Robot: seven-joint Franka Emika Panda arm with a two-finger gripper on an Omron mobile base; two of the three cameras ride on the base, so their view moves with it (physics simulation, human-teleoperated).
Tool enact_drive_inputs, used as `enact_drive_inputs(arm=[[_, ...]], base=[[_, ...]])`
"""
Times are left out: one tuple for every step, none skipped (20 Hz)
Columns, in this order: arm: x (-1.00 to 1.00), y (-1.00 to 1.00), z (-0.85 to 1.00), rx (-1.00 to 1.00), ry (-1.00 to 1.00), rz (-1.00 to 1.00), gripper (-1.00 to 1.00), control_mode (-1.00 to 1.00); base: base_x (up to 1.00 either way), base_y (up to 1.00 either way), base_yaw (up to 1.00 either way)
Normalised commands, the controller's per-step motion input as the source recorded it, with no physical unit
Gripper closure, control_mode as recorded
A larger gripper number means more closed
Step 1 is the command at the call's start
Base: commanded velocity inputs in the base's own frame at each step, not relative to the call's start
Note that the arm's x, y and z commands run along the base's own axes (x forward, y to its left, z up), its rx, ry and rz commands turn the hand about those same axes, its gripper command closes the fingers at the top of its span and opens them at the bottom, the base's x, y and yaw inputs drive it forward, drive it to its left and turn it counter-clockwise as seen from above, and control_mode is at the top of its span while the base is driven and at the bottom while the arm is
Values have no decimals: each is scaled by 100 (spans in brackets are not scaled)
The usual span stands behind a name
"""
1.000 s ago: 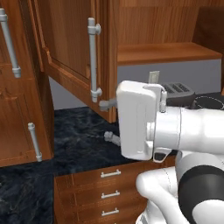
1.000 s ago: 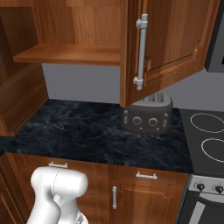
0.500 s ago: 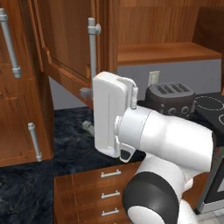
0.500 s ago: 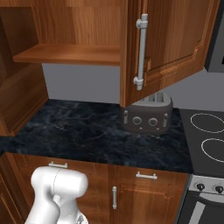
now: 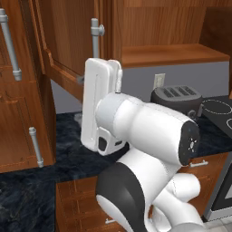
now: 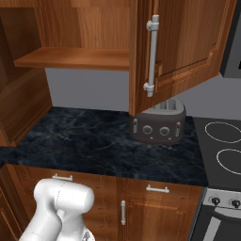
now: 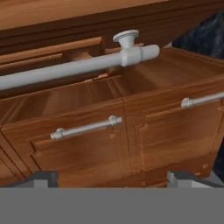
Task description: Close all open cabinet doors.
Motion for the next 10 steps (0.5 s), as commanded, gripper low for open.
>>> enact_drive_inputs(arm=[[40, 15, 0, 6, 7, -11, -100, -100], [42, 6, 0, 1, 7, -12, -100, -100], [48, 0, 0, 1, 13, -12, -100, -100], [50, 0, 0, 1, 15, -14, -100, -100], [50, 0, 0, 0, 18, -17, -100, -100], [46, 0, 0, 0, 17, -19, -100, -100], [37, -5, 0, 0, 14, -21, -100, -100], [37, -7, 0, 0, 15, -21, -100, -100], [36, -8, 0, 0, 17, -21, -100, -100], [35, -8, -1, 0, 15, -21, -100, -100]], base=[[0, 0, 0], [0, 0, 0], [0, 0, 0], [0, 0, 0], [0, 0, 0], [0, 0, 0], [0, 0, 0], [0, 0, 0], [0, 0, 0], [0, 0, 0]])
